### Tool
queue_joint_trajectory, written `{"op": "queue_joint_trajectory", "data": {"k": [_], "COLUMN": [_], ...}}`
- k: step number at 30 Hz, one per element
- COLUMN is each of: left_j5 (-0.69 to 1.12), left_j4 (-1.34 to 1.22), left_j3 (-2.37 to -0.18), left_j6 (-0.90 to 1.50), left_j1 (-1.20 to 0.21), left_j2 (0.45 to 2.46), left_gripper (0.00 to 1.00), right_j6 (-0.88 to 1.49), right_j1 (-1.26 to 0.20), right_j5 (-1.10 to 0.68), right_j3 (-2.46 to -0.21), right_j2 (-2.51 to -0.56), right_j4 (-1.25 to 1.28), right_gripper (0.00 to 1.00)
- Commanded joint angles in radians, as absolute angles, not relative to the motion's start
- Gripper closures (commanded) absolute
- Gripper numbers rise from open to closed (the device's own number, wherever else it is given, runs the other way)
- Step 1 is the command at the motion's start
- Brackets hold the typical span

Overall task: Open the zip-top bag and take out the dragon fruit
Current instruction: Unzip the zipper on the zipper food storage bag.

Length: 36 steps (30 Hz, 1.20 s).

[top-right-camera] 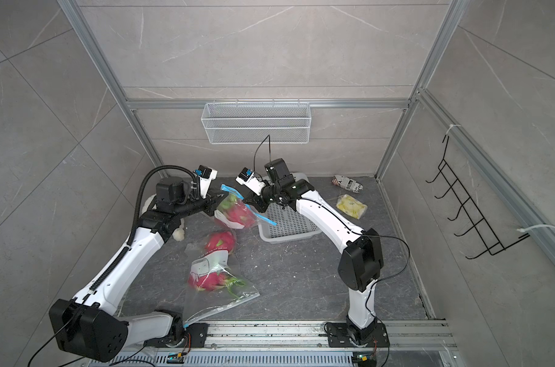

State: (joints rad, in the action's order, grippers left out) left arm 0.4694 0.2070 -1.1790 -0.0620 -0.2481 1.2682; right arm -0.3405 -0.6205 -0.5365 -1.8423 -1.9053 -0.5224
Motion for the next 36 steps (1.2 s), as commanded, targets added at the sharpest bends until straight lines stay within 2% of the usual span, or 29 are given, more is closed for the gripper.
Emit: {"op": "queue_joint_trajectory", "data": {"k": [1, 8, 14, 23, 36], "left_j5": [0.376, 0.304, 0.278, 0.276, 0.227], "left_j4": [0.103, -0.003, -0.031, -0.092, -0.081], "left_j3": [-1.2, -1.155, -1.141, -1.127, -1.158], "left_j6": [-0.019, 0.06, 0.104, 0.137, 0.085], "left_j1": [-0.236, -0.236, -0.235, -0.235, -0.235], "left_j2": [1.238, 1.225, 1.223, 1.206, 1.184], "left_gripper": [1.0, 1.0, 1.0, 1.0, 1.0], "right_j6": [-0.301, -0.221, -0.122, 0.069, 0.207], "right_j1": [-0.615, -0.643, -0.692, -0.76, -0.825], "right_j5": [-0.525, -0.499, -0.408, -0.187, -0.135], "right_j3": [-1.781, -1.667, -1.588, -1.446, -1.318], "right_j2": [-1.865, -1.806, -1.752, -1.736, -1.702], "right_j4": [-0.576, -0.56, -0.573, -0.558, -0.523], "right_gripper": [0.95, 0.96, 0.97, 0.98, 0.98]}}
